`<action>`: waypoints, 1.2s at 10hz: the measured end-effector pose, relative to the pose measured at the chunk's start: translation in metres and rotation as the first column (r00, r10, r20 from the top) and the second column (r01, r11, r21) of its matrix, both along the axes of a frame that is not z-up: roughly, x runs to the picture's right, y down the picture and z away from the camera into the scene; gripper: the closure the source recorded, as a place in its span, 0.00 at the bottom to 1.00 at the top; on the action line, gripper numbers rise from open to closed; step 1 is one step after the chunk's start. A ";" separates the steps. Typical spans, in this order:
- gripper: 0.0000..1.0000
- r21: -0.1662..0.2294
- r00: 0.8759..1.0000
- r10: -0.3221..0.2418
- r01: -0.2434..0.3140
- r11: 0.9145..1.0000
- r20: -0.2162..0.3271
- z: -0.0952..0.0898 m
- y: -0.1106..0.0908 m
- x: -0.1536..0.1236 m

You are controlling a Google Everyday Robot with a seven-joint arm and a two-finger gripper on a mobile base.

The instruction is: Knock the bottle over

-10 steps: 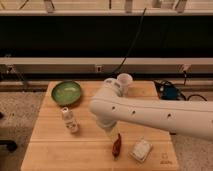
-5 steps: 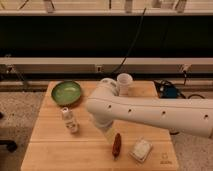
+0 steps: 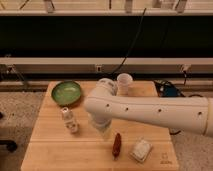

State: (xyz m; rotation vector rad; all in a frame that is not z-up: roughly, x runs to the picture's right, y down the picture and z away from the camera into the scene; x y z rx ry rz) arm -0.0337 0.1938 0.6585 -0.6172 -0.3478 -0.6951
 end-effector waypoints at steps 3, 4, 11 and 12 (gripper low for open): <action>0.73 -0.015 1.000 -0.003 0.003 1.000 0.019 0.003 0.001 -0.012; 0.81 -0.019 1.000 -0.004 0.005 1.000 0.022 0.004 0.001 -0.014; 1.00 -0.038 0.998 -0.039 0.041 0.998 0.046 0.018 -0.001 -0.034; 1.00 -0.041 0.998 -0.048 0.050 0.998 0.048 0.019 -0.003 -0.036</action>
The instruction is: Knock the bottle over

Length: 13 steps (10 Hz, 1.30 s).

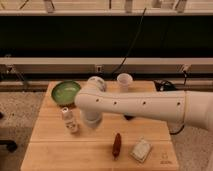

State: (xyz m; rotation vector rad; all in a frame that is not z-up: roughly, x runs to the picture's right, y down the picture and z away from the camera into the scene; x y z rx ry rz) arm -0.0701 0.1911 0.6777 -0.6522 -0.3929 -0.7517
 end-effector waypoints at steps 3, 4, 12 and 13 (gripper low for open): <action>1.00 -0.002 1.000 -0.021 0.021 1.000 0.015 0.003 -0.008 -0.026; 1.00 -0.001 1.000 -0.026 0.026 1.000 0.017 0.004 -0.010 -0.029; 1.00 0.005 0.995 -0.081 0.081 0.997 0.052 0.010 -0.028 -0.064; 1.00 0.006 0.994 -0.092 0.092 0.996 0.057 0.010 -0.029 -0.067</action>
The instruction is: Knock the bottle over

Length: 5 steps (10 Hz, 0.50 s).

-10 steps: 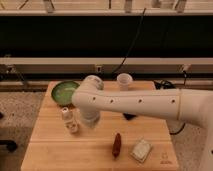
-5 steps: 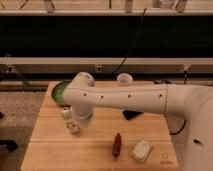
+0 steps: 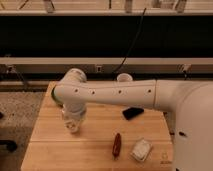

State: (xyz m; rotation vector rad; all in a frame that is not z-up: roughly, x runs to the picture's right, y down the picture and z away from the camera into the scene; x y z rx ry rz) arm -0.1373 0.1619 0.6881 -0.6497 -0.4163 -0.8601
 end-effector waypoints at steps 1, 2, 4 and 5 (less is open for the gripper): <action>1.00 0.003 1.000 -0.005 0.005 1.000 0.007 0.000 -0.001 -0.004; 1.00 0.010 1.000 -0.010 0.010 1.000 0.010 0.002 -0.003 -0.007; 1.00 0.017 1.000 -0.019 0.018 1.000 0.016 0.004 -0.006 -0.012; 1.00 0.020 1.000 -0.021 0.021 1.000 0.016 0.006 -0.009 -0.014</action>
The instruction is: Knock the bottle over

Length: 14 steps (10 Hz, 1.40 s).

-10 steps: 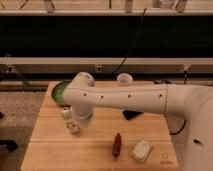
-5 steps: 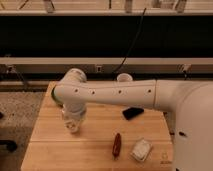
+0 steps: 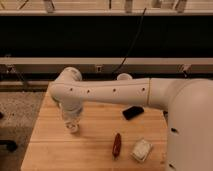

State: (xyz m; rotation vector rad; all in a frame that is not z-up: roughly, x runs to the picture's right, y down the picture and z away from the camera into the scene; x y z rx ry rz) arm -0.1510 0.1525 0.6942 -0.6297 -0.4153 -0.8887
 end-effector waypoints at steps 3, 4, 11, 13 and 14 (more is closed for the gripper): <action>1.00 0.006 1.000 -0.003 0.003 1.000 0.002 0.008 -0.009 -0.002; 1.00 0.008 1.000 -0.002 0.002 1.000 0.002 0.010 -0.012 -0.001; 1.00 0.036 1.000 -0.015 0.014 0.999 0.021 0.024 -0.027 -0.006; 1.00 0.041 0.999 -0.025 0.024 0.999 0.032 0.026 -0.028 -0.013; 1.00 0.041 0.999 -0.027 0.025 0.999 0.034 0.027 -0.028 -0.013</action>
